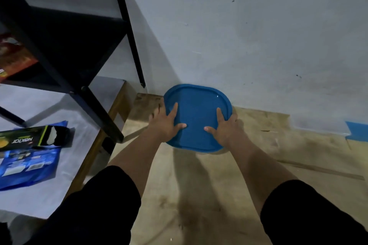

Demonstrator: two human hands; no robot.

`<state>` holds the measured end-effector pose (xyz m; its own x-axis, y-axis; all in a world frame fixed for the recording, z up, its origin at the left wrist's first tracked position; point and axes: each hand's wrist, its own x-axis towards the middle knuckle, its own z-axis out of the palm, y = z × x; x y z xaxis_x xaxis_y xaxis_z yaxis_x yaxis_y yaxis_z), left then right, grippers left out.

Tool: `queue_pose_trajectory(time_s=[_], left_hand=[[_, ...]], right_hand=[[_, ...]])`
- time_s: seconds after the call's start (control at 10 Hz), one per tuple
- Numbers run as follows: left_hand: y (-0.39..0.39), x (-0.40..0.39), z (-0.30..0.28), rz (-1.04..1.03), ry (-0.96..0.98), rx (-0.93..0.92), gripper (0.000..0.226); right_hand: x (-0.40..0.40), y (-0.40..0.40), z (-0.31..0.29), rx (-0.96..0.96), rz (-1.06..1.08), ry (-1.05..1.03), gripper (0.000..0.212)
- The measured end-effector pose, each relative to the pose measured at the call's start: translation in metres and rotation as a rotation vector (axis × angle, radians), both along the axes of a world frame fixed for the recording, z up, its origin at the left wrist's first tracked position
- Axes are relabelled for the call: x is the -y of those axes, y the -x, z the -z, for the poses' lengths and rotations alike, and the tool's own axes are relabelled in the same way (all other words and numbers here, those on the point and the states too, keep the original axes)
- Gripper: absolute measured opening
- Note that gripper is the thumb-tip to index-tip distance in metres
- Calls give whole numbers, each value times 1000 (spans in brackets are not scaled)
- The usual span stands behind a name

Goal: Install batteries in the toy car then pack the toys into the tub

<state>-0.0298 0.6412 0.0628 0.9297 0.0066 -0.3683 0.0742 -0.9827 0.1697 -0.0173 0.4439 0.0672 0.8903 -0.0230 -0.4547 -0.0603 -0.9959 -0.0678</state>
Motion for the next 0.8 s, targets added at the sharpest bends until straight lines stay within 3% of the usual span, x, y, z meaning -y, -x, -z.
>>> queue_pose_trajectory(time_s=[0.2, 0.4, 0.5, 0.7, 0.8], left_hand=[[-1, 3, 9, 117, -122, 152, 68], [-14, 6, 3, 100, -48, 103, 68], [-19, 8, -7, 77, -48, 130, 61], [-25, 19, -21, -24, -13, 47, 50], [-22, 36, -19, -59, -95, 21, 55]], right_hand=[[1, -20, -11, 20, -196, 127, 95], [-10, -39, -15, -204, -217, -35, 98], [-7, -33, -17, -197, -221, -95, 96], [-4, -23, -6, -76, -199, 2, 84], [-6, 2, 2, 176, -310, 5, 67]])
